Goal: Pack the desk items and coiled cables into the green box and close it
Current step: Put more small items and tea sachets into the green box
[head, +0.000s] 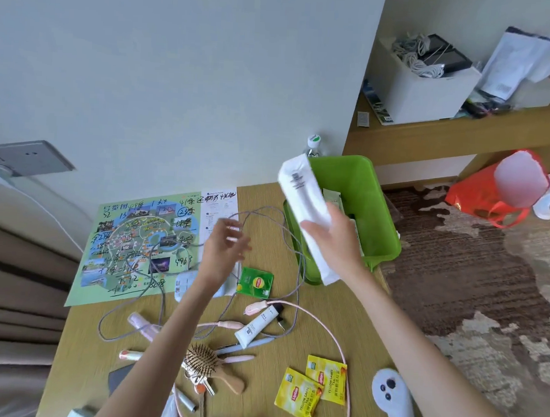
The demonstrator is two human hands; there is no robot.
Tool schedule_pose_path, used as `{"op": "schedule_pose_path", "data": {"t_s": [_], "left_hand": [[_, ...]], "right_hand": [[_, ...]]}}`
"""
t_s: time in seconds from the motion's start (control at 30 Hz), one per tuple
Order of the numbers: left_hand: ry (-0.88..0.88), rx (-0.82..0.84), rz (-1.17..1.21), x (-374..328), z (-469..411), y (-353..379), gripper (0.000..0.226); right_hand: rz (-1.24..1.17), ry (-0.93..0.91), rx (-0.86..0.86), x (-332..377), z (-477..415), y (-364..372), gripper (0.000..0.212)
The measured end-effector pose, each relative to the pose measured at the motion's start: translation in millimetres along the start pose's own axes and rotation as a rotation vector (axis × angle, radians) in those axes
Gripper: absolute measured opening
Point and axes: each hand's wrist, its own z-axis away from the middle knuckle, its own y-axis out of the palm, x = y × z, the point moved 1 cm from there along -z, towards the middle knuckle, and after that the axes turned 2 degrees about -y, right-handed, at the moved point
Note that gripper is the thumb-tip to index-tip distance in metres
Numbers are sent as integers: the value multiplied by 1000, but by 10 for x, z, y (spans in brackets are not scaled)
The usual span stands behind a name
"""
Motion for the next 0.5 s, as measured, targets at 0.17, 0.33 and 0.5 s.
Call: {"op": "schedule_pose_path", "data": {"t_s": [0.17,0.33,0.5], "left_hand": [[66,252,-652,692,1,246,37],[169,414,-1080,1052,-27,373,64],[249,429,-1192,1089,-103,400,66]], "right_hand": [[289,90,-183,-185,-389,-311,25],[467,224,-77,-430,-576,-338,37],[483,296,201,-567,-651,-204,41]]}}
